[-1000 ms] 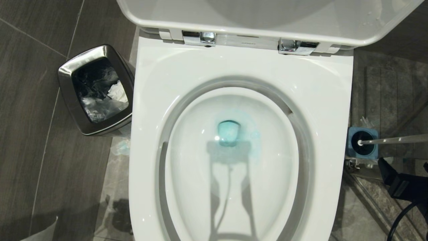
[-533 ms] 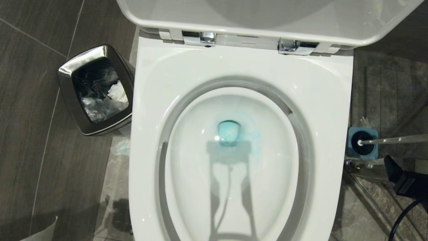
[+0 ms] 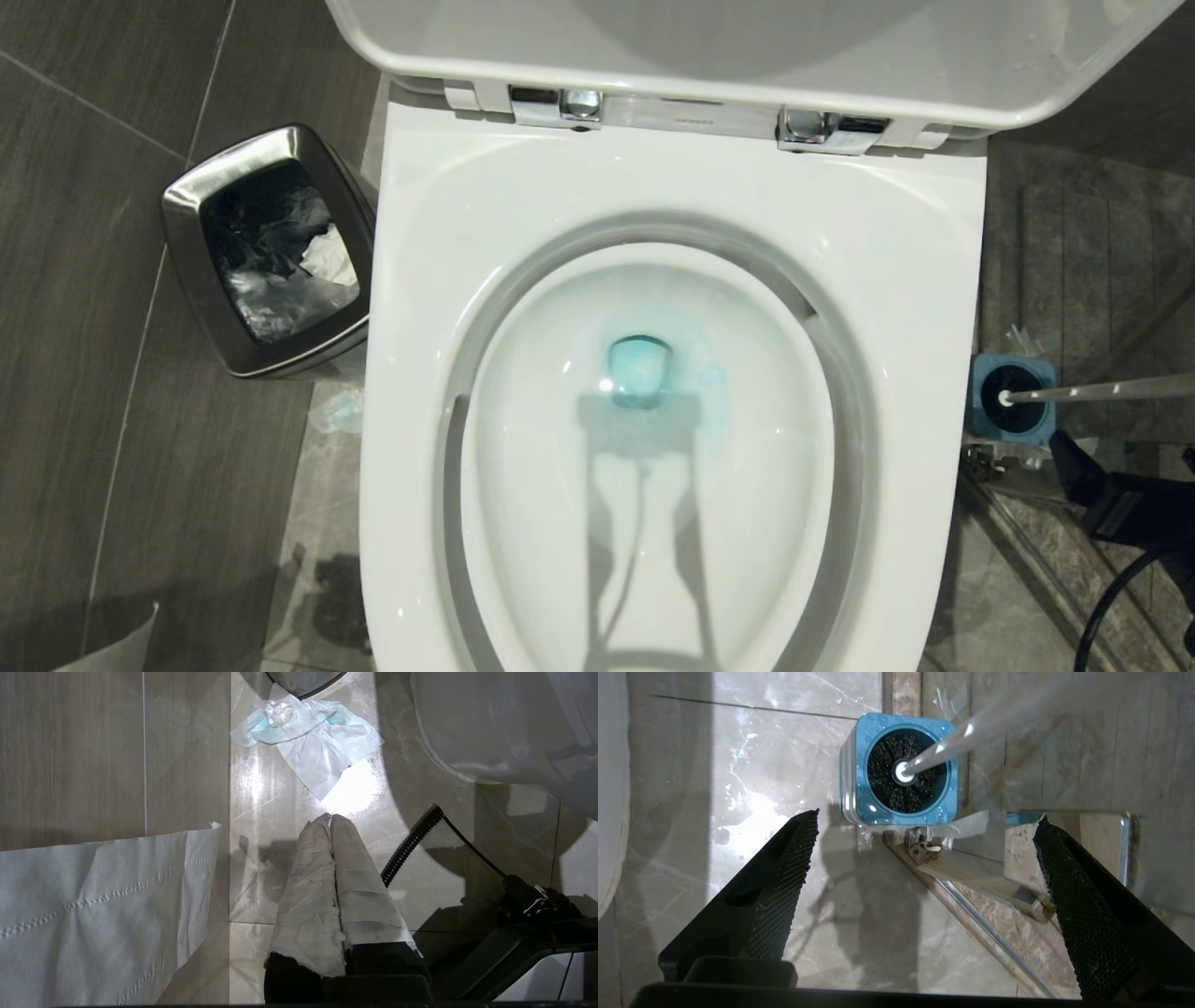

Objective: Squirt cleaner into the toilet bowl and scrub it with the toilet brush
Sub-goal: Scrub the toilet bowl

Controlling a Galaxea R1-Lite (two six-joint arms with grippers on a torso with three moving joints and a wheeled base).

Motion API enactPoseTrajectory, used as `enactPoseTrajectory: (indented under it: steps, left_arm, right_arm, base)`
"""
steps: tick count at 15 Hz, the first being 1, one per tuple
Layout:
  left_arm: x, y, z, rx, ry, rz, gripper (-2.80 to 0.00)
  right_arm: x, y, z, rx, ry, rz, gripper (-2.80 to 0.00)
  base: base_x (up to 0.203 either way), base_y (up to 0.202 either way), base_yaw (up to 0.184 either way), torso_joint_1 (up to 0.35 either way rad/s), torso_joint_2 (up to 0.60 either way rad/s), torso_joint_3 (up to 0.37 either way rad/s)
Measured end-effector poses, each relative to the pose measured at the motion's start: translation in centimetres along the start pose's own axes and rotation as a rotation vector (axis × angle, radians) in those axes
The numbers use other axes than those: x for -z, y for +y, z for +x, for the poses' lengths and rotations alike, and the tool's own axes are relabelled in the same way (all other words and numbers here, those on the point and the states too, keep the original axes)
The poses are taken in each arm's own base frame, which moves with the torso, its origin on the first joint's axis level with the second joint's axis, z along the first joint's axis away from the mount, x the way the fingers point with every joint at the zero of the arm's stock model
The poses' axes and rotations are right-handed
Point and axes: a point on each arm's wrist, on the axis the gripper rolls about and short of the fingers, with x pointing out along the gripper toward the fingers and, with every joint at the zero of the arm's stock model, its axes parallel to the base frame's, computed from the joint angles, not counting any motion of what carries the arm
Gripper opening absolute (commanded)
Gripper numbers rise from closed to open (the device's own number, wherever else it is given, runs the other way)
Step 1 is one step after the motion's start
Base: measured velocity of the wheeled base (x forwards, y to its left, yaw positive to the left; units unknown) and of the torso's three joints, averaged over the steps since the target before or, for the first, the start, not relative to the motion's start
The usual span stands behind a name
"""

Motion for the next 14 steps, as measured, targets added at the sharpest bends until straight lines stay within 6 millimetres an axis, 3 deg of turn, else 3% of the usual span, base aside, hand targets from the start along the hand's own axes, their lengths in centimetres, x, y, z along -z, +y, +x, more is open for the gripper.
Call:
enactPoseTrajectory:
  steps: [6, 14]
  left_arm:
    - [0.0, 0.0, 0.0, 0.0, 0.0, 0.0, -2.8]
    - [0.0, 0.0, 0.0, 0.0, -0.001, 0.0, -2.8]
  right_arm:
    - [-1.2, 0.3, 1.4, -0.015, 0.005, -0.022, 0.0]
    - [-1.9, -2.2, 3.0, -0.067, -0.015, -0.069, 0.0]
  base:
    - [0.0, 0.0, 0.0, 0.0, 0.0, 0.0]
    - [0.0, 0.0, 0.0, 0.0, 0.0, 0.0]
